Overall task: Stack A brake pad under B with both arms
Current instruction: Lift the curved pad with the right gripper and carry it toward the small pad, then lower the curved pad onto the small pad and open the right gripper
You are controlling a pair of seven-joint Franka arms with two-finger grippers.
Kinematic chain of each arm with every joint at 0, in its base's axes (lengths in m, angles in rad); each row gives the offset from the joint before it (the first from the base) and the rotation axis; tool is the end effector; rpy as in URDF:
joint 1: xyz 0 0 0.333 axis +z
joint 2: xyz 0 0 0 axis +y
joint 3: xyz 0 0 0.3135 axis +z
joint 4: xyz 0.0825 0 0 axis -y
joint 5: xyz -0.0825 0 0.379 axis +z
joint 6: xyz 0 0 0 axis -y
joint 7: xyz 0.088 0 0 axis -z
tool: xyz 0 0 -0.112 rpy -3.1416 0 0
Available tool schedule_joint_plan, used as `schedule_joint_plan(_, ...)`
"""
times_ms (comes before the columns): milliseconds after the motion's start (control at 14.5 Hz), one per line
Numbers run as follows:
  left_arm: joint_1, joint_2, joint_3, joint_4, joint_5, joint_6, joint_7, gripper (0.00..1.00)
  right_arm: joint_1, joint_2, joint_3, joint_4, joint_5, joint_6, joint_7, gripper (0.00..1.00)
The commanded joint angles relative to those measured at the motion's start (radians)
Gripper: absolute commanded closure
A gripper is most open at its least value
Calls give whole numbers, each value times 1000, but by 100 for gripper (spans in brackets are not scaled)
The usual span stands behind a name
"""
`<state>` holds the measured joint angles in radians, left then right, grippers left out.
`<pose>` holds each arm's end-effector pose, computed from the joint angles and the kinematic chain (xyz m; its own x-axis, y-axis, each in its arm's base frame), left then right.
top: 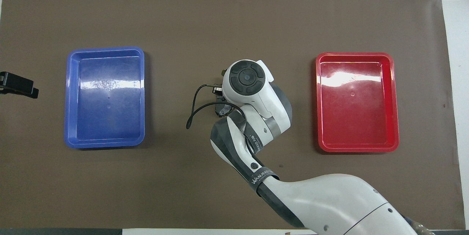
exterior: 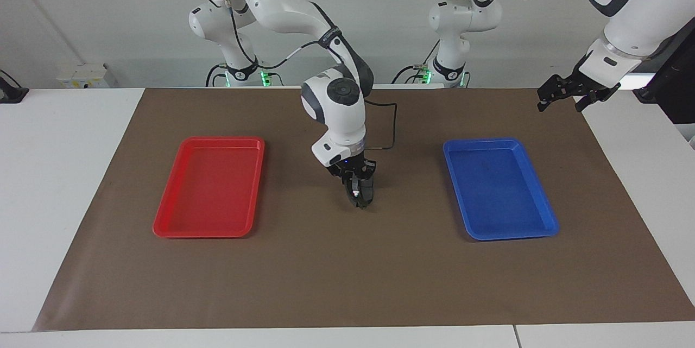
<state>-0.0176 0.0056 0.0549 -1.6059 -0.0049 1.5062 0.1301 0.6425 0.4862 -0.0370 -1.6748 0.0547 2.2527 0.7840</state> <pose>0.5417 0.0196 0.5924 0.9902 -0.0932 -0.1036 -0.0918 -0.9956 0.0182 0.5550 0.3897 0.3260 0.9775 -0.2061 0.0450 -0.2019 -0.9757 -0.0847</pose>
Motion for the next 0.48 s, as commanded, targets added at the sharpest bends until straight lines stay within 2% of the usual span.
schedule_joint_plan(0,4,-9,-1,-6,16,-11,6,0,19,18,-4,15,-18,24,21,100)
schedule_joint_plan(414,4,-7,-1,-6,16,-11,6,0,28,40,-4,15,-19,50,21,100)
